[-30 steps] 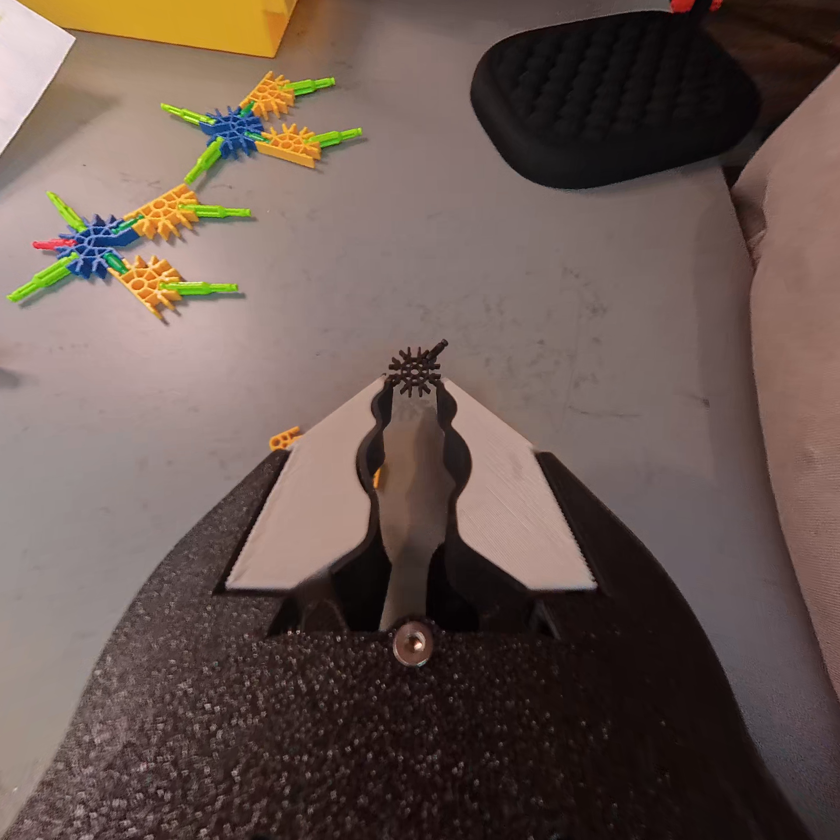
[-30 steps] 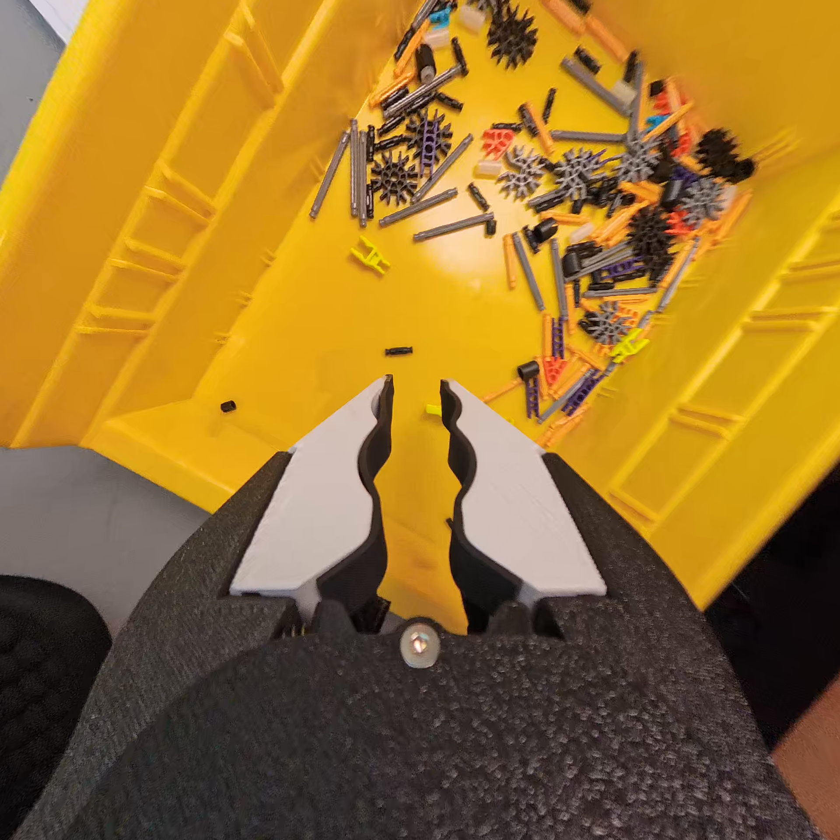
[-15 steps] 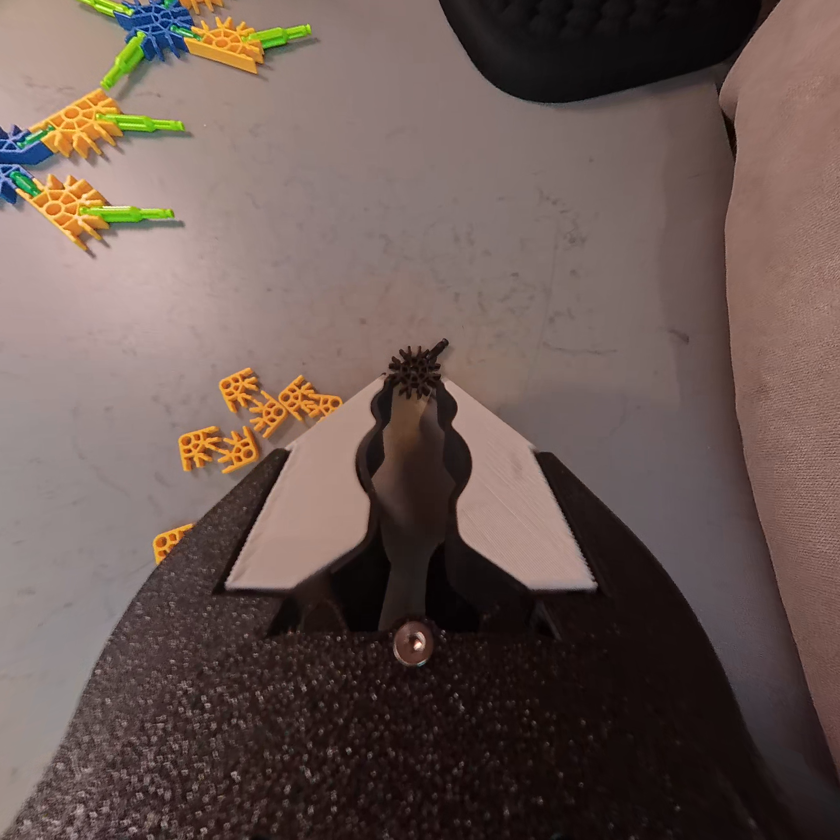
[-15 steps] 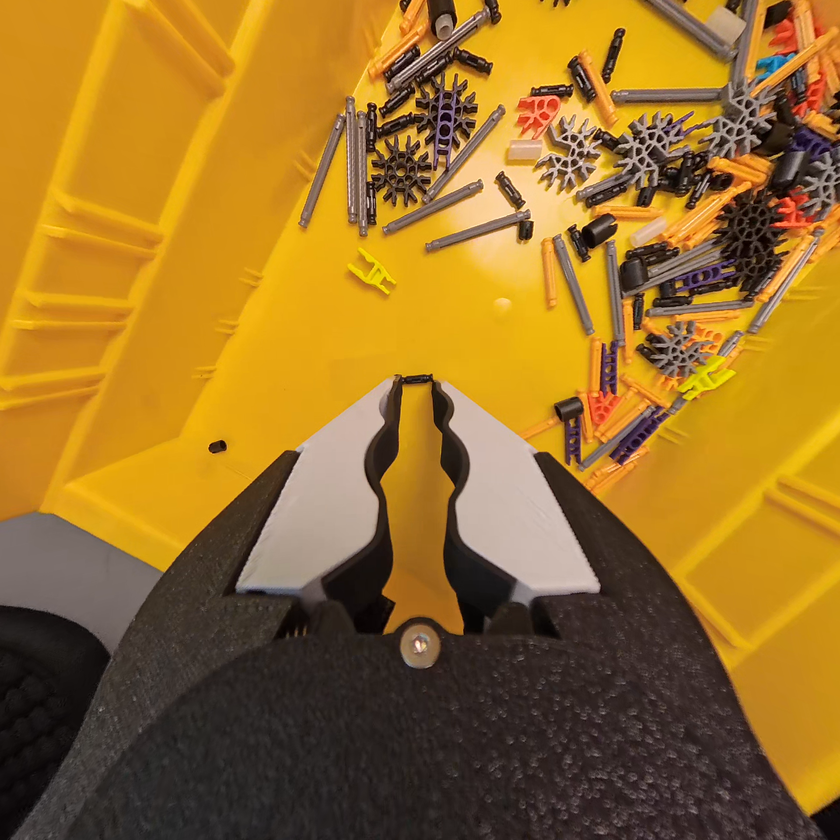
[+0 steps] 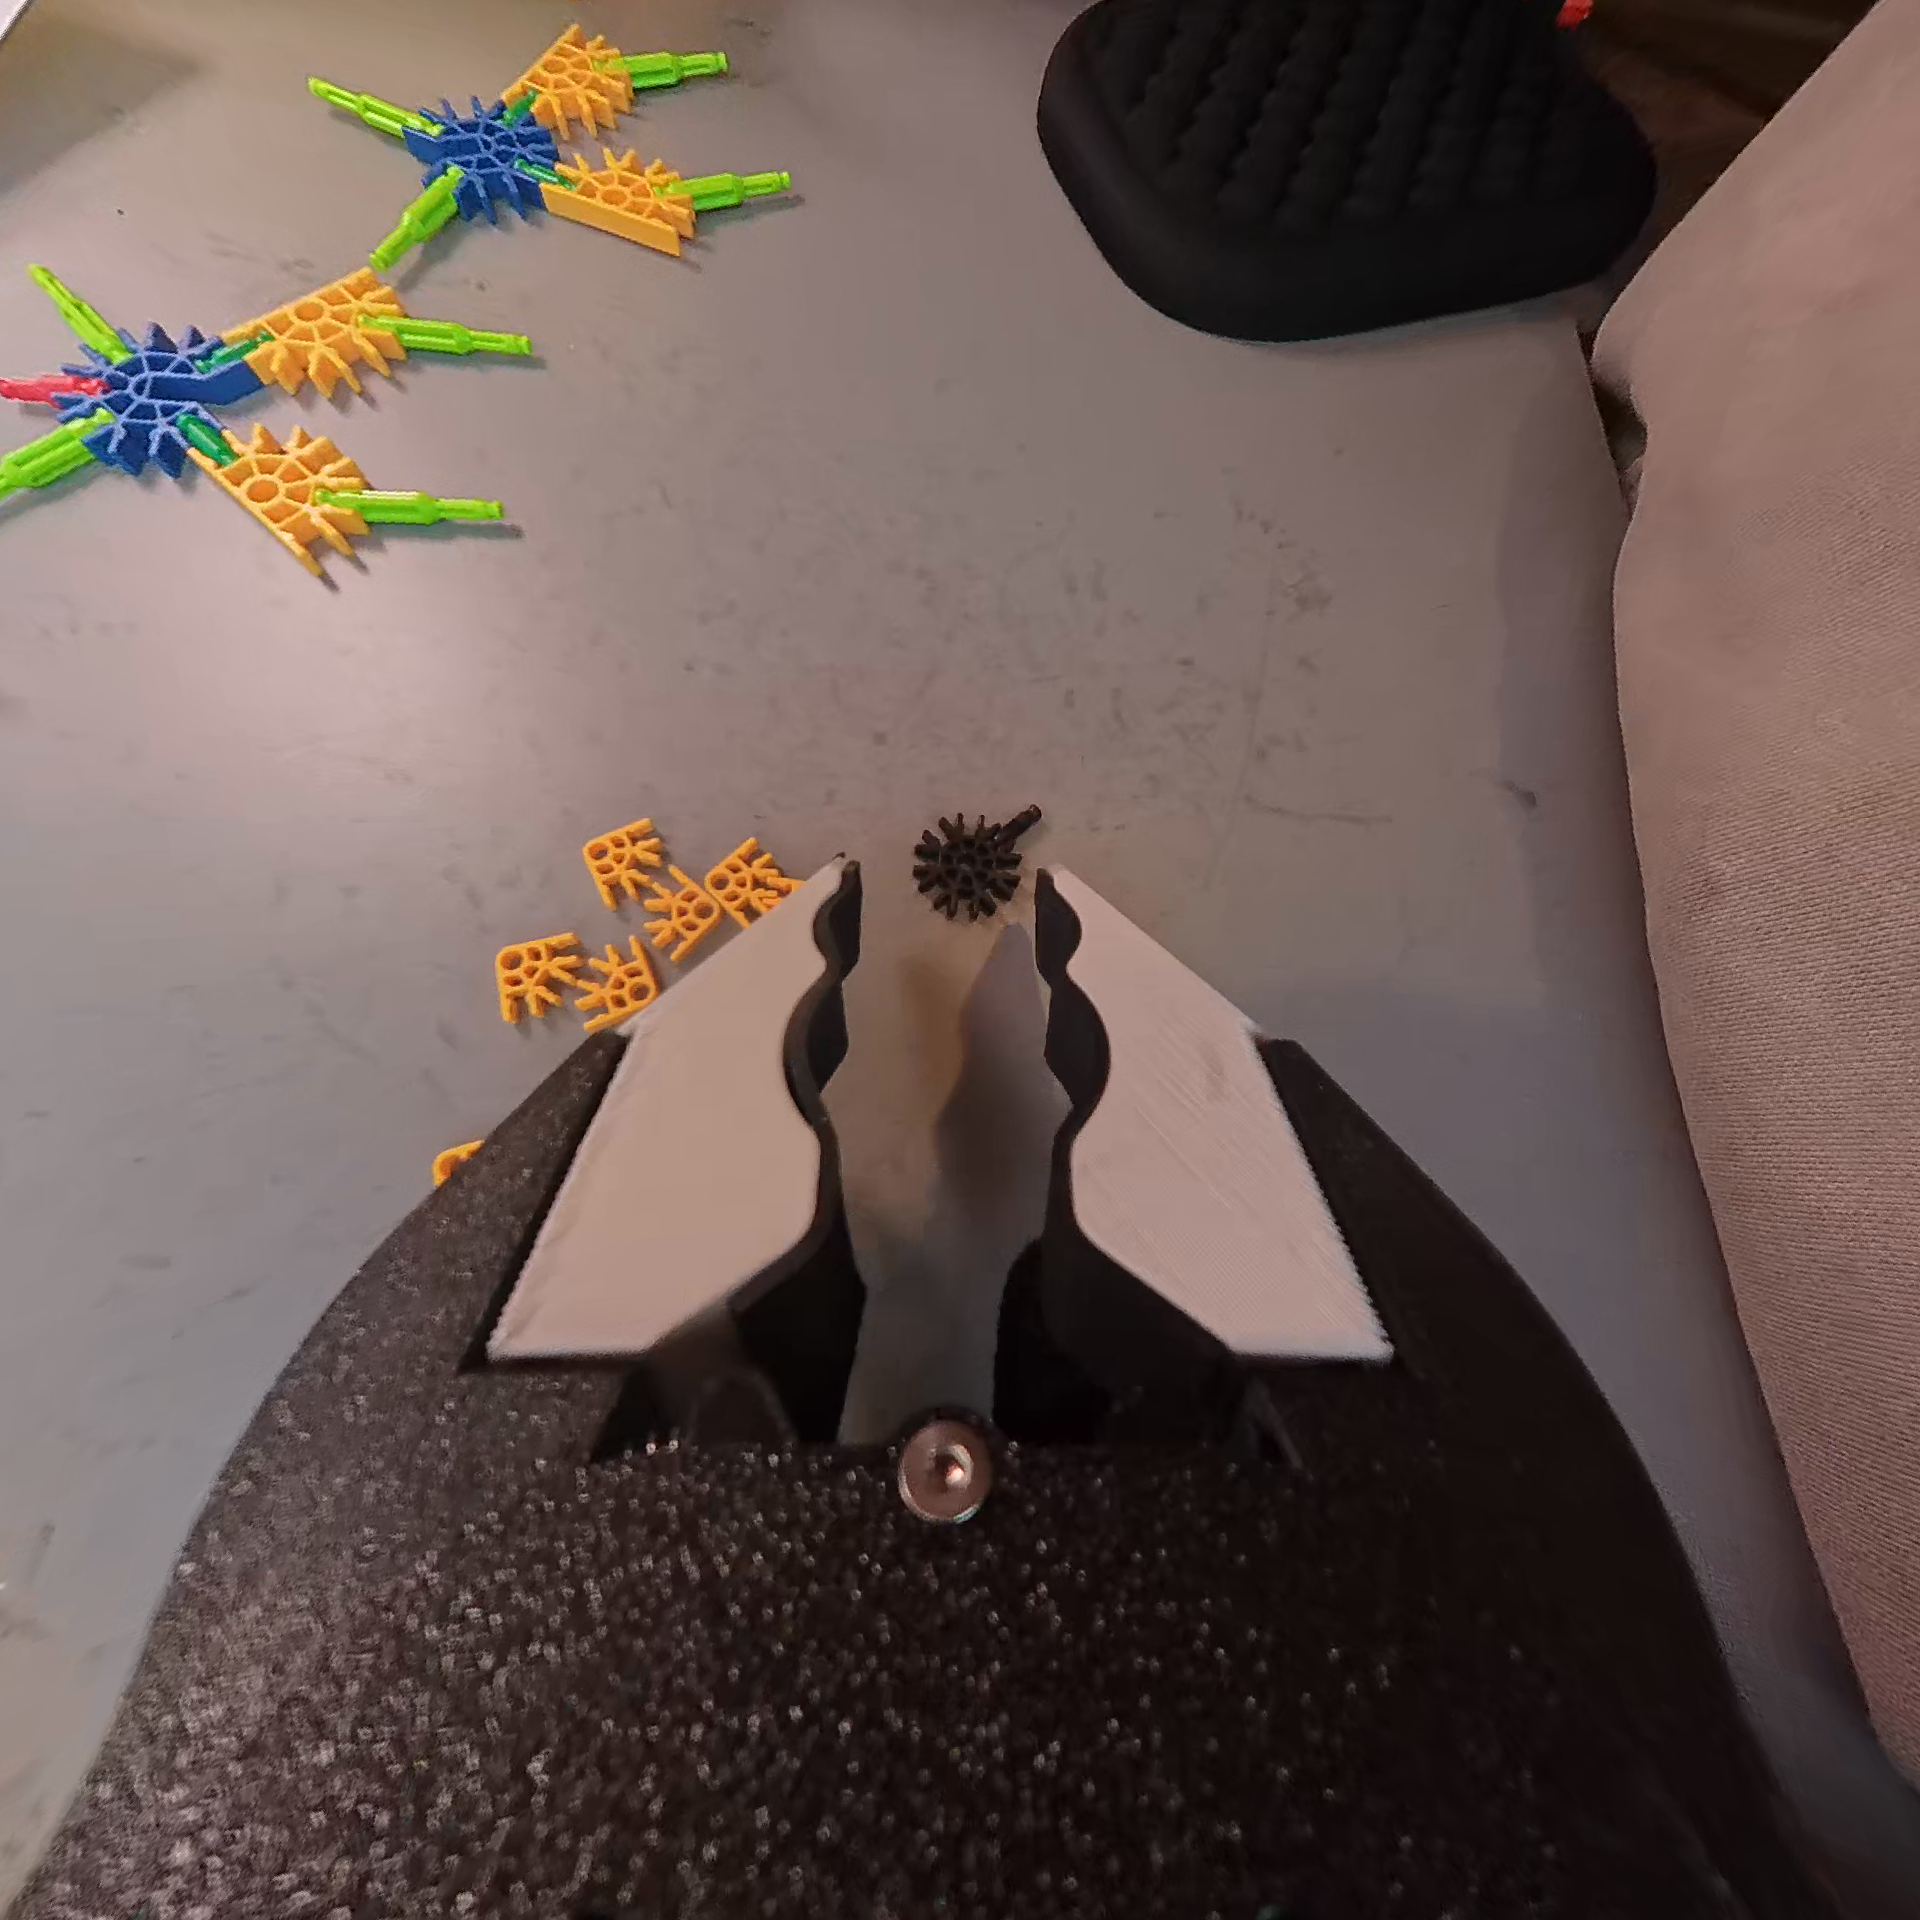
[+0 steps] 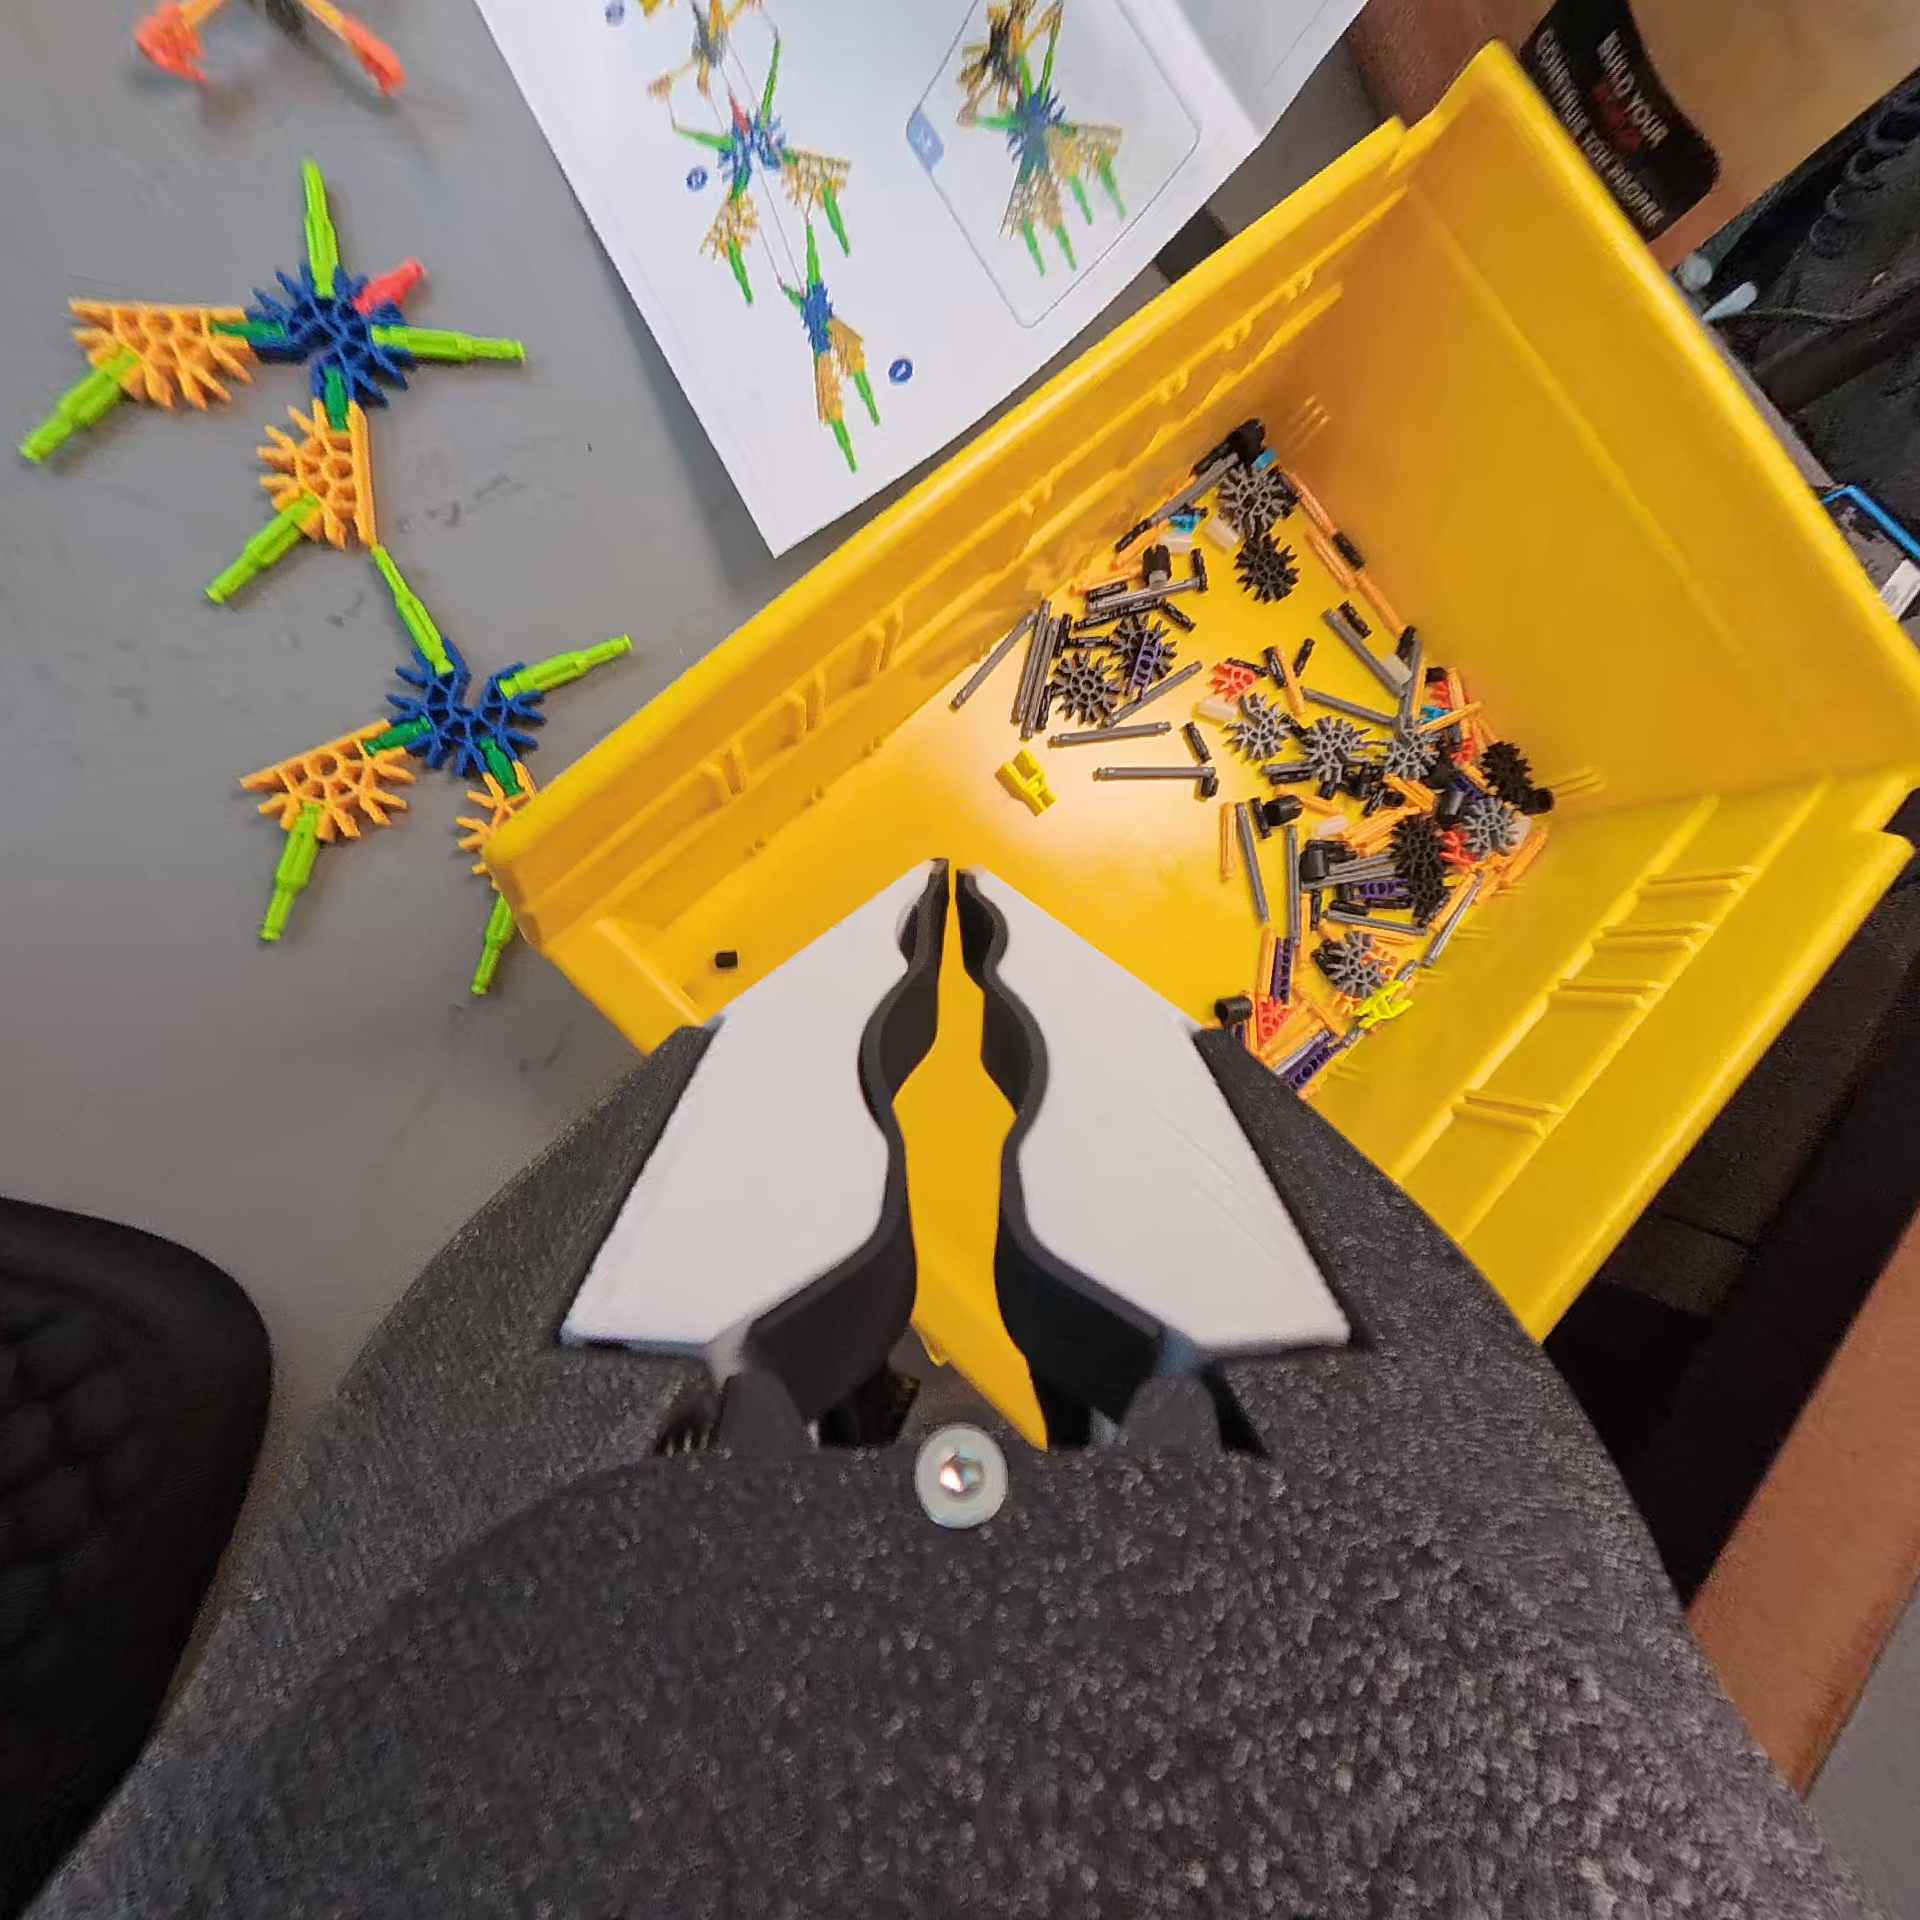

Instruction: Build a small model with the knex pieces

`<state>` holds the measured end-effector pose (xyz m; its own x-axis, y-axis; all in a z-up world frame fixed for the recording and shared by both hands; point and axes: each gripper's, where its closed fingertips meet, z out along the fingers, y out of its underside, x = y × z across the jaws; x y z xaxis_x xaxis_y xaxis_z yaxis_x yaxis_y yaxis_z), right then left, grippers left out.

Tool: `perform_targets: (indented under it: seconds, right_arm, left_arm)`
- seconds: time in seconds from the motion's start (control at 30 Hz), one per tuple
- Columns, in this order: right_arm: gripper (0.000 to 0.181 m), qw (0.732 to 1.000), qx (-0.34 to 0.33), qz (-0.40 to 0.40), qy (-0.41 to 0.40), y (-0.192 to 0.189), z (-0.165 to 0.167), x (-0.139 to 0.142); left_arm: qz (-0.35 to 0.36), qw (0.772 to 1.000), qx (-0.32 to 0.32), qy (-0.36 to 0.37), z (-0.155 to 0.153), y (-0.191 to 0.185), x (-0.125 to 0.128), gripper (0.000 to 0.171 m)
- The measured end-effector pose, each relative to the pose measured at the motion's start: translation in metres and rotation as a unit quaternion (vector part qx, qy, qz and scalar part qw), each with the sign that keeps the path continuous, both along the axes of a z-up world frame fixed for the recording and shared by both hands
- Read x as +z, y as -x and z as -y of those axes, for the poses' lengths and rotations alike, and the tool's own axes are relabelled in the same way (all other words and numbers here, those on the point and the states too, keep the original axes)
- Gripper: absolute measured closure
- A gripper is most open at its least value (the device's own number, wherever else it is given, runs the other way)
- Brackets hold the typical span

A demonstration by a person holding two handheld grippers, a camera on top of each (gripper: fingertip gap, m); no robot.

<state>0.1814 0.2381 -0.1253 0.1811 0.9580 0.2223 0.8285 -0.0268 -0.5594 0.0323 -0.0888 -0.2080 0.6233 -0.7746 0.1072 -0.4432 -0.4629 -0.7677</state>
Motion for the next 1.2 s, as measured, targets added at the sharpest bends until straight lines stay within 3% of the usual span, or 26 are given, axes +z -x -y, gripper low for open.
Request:
perform_targets:
  seconds: [0.2,0.3,0.57,0.67,0.77,0.87,0.93,1.03,1.13,1.2]
  right_arm:
    - [0.169,0.995,-0.021,0.081,0.059,-0.014,-0.030,-0.067]
    - [0.170,0.992,-0.030,0.097,0.079,-0.016,-0.041,-0.084]
    - [0.181,0.992,-0.024,0.089,0.086,-0.015,-0.041,-0.092]
    - [0.181,0.996,-0.027,0.056,0.063,-0.013,-0.035,-0.070]
    - [0.181,0.997,0.009,-0.065,0.038,0.015,0.010,0.003]
    - [0.181,0.988,0.107,-0.109,0.030,0.049,0.101,0.046]
    - [0.181,0.977,0.173,-0.102,0.067,0.072,0.169,0.032]
    - [0.181,0.960,0.252,-0.053,0.106,0.096,0.247,-0.023]
    - [0.181,0.949,0.283,-0.021,0.137,0.117,0.288,-0.063]
    - [0.181,0.945,0.294,-0.006,0.141,0.125,0.303,-0.076]
  left_arm:
    - [-0.016,1.000,0.006,-0.011,-0.002,-0.001,-0.001,0.138]
    - [-0.016,1.000,0.018,-0.015,-0.004,0.004,0.001,0.138]
    - [-0.004,0.999,0.033,-0.013,-0.008,0.010,0.001,0.138]
    - [0.000,0.999,0.034,-0.017,-0.008,0.010,0.004,0.138]
    - [0.003,0.999,0.033,-0.015,-0.008,0.009,0.004,0.139]
    - [-0.003,1.000,0.025,-0.005,-0.006,0.006,-0.003,0.139]
    - [-0.017,1.000,0.016,-0.003,-0.004,0.002,-0.008,0.139]
    - [-0.040,0.999,0.010,-0.010,-0.002,0.000,-0.011,0.138]
    - [-0.045,0.999,0.008,-0.015,-0.002,-0.002,-0.010,0.138]
    - [-0.048,0.999,0.005,-0.015,-0.001,-0.004,-0.011,0.138]
